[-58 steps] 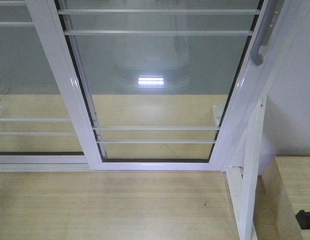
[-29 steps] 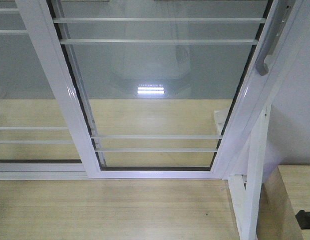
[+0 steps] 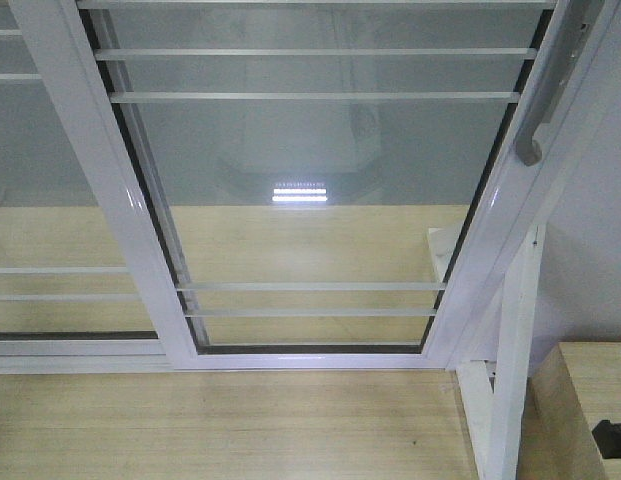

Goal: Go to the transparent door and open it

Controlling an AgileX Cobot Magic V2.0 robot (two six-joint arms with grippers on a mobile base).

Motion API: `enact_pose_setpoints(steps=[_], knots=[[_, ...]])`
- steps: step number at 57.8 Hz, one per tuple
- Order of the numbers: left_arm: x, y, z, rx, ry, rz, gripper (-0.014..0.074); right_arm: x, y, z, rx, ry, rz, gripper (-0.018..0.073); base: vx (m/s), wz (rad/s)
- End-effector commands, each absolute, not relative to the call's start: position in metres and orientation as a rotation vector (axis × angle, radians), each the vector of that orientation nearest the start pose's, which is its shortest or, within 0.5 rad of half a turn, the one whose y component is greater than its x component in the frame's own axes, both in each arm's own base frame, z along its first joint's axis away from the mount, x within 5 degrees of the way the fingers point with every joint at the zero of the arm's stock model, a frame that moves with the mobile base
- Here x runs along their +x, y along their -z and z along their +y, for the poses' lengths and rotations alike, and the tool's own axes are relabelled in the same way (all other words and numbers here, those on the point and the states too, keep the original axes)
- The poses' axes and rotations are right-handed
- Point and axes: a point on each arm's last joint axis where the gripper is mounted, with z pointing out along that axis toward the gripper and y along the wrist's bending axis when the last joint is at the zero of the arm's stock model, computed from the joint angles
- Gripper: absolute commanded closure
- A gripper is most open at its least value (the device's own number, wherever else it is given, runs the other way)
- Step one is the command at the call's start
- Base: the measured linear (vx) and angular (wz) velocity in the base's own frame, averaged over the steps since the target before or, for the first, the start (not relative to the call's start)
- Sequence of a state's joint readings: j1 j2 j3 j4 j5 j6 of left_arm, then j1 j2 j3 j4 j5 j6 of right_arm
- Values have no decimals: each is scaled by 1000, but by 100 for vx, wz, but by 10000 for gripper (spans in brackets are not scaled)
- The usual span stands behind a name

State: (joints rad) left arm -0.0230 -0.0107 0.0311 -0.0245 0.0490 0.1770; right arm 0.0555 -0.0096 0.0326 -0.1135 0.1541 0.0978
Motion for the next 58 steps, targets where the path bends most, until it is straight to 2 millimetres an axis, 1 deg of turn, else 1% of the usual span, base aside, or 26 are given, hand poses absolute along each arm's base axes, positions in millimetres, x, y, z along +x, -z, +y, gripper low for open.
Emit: enact_pose_setpoints(steps=[1,58], knots=[[57,-202,-1,116,-94,1476,603,56,-196,2,-57,-20,1565,566,5,-1],[57,-202,-1,116,-94,1476,603,56,-196,2,-58,-20,1565,566,1,0]])
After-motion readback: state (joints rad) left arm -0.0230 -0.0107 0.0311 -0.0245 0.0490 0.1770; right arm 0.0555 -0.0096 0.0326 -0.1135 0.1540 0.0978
